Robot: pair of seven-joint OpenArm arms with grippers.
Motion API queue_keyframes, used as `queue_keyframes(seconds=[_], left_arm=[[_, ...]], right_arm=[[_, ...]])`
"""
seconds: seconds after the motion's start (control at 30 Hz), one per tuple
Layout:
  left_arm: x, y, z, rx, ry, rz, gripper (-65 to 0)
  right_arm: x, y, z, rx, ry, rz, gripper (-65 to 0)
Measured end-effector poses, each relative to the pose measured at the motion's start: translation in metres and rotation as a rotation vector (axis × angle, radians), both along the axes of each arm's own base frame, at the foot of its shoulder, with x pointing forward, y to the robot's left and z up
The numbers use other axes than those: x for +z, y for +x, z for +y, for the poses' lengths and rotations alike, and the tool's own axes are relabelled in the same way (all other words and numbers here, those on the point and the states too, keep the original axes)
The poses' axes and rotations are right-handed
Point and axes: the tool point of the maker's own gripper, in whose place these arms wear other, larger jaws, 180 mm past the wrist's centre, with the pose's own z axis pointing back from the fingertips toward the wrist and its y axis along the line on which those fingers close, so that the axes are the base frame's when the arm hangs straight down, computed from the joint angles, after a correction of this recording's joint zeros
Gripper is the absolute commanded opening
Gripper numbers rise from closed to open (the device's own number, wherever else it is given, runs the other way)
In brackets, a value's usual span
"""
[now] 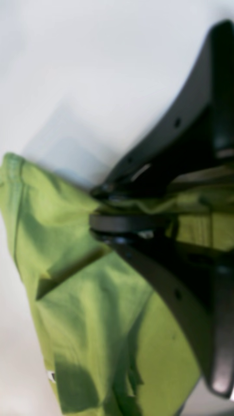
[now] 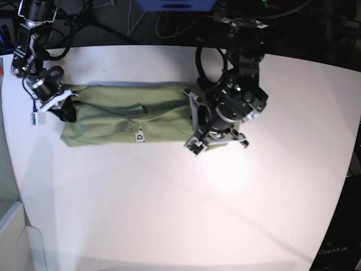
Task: Fold the T-shirt properly
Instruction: 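Carry the strip end with the left gripper toward the right gripper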
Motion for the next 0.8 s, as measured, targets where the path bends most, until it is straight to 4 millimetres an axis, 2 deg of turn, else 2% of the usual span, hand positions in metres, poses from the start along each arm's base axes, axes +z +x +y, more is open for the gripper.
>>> queue_keyframes(seconds=[0.07,0.17,0.43,0.8], left_arm=[[0.006,-0.003,-0.020,-0.045,-0.065,-0.008,-62.5],[0.009,-0.004,-0.029,-0.060,-0.108,-0.008,-62.5],[-0.002,-0.018,-0.025,-0.051,-0.100,0.037,-62.5],[0.002,0.002,-0.003,0.327,-0.219,0.045,-63.2]], right_arm=[[0.001,0.000,0.001,0.001,0.000,-0.002,-57.6],[0.000,0.000,0.001,0.003,0.000,-0.001,-57.6],[0.000,0.000,0.001,0.003,0.001,-0.001,-57.6],[0.000,0.000,0.001,0.003,0.000,-0.001,-57.6]])
